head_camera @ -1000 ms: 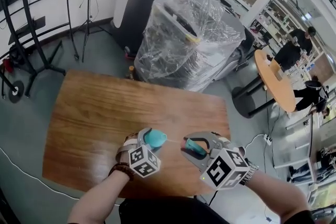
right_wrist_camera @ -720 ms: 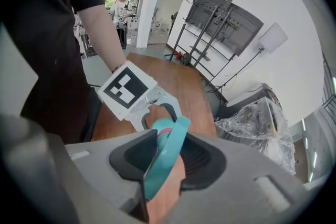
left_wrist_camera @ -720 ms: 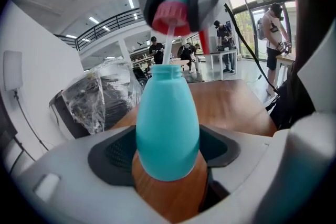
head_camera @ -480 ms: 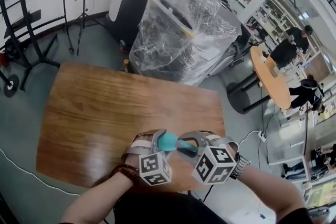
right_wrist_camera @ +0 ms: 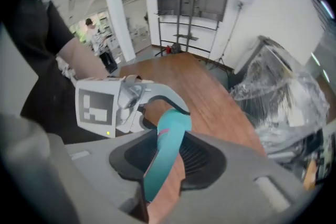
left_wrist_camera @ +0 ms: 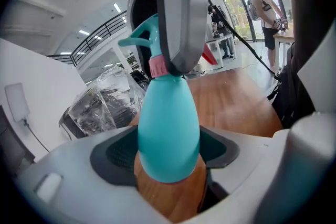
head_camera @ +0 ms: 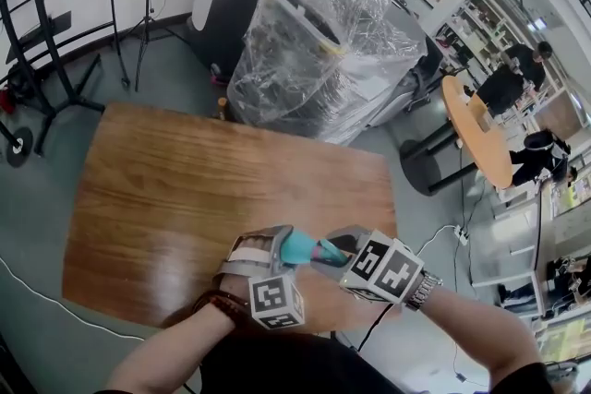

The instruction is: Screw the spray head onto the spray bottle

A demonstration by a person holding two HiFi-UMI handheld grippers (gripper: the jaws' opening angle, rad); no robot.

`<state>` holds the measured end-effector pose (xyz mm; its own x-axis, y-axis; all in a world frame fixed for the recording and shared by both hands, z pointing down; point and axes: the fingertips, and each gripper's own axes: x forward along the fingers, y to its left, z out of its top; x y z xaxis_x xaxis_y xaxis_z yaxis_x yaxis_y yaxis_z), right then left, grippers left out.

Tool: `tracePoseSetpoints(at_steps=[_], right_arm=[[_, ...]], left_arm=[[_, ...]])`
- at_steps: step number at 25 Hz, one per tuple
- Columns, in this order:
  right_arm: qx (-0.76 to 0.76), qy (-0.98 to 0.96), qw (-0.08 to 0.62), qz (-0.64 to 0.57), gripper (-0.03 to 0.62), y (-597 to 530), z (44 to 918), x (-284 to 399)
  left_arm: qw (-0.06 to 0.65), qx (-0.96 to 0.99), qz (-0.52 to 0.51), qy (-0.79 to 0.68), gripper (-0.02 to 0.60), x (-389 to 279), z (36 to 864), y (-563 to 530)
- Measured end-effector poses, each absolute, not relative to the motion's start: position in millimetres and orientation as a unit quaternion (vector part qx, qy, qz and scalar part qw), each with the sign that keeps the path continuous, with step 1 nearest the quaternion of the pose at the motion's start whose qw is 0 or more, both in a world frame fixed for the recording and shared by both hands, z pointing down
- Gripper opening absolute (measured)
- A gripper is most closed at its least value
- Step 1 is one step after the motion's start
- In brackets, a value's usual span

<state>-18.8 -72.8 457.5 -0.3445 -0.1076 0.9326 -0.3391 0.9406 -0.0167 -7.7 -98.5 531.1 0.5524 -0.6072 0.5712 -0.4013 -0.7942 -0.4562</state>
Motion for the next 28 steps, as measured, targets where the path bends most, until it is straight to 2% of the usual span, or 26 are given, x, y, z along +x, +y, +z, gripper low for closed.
tracePoseSetpoints(at_steps=[3, 7, 10, 14, 17, 22, 28], right_arm=[[0.227, -0.796, 0.513, 0.229, 0.120, -81.8, 462.3, -9.3], [0.339, -0.748, 0.410, 0.397, 0.121, -91.7, 469.9, 3.5], [0.367, -0.731, 0.379, 0.434, 0.123, -92.6, 476.6, 10.5], [0.356, -0.747, 0.393, 0.401, 0.130, -88.5, 476.2, 9.7], [0.330, -0.768, 0.407, 0.367, 0.208, -85.4, 470.0, 3.1], [0.304, -0.804, 0.418, 0.294, 0.262, -88.1, 446.6, 2.2], [0.214, -0.890, 0.399, 0.053, 0.272, -82.3, 374.6, -15.0]], left_arm=[[0.139, -0.863, -0.383, 0.298, 0.371, -7.5, 532.7, -99.5], [0.133, -0.855, -0.398, 0.304, 0.371, -4.2, 539.9, -100.0], [0.123, -0.850, -0.415, 0.302, 0.373, -1.6, 551.4, -99.4], [0.106, -0.859, -0.403, 0.297, 0.374, 5.1, 553.2, -97.8], [0.105, -0.865, -0.391, 0.297, 0.374, 8.3, 548.5, -98.7], [0.111, -0.867, -0.389, 0.291, 0.376, 6.0, 549.9, -100.6], [0.119, -0.883, -0.386, 0.240, 0.377, -9.0, 556.4, -104.1]])
